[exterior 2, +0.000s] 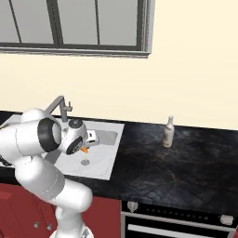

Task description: Turn on the sink faucet. Then move the carrot from the counter to the sink. Turn off the sink. Move the vegetable from the sink to the pot next to the stove. Finally move the pot to the front right burner.

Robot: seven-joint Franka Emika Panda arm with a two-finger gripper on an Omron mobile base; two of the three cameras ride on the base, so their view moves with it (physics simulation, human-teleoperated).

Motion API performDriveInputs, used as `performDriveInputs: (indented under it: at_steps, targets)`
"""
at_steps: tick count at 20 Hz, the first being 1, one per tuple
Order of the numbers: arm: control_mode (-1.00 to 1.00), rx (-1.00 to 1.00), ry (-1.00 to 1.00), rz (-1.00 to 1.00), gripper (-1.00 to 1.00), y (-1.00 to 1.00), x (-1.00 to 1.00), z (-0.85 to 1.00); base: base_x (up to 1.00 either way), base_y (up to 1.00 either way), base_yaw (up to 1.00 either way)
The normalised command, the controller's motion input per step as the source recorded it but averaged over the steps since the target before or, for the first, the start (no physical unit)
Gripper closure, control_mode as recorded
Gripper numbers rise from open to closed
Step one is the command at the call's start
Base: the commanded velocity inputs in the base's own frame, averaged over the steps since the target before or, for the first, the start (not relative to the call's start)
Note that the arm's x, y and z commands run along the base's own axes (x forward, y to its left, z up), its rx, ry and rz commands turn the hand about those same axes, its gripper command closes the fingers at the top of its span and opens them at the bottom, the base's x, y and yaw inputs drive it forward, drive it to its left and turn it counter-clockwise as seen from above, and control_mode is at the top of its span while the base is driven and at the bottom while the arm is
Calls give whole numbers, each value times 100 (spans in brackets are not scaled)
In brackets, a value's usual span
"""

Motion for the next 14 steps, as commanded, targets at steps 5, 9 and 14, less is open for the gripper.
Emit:
performDriveInputs:
  at_steps: [5,9,14]
  targets:
    - [-100,0,1,-9,100,-16,-20,100,0,0,0]
    - [-100,0,4,-8,100,-3,-4,100,0,0,0]
    - [-100,0,11,-10,100,0,-11,100,0,0,0]
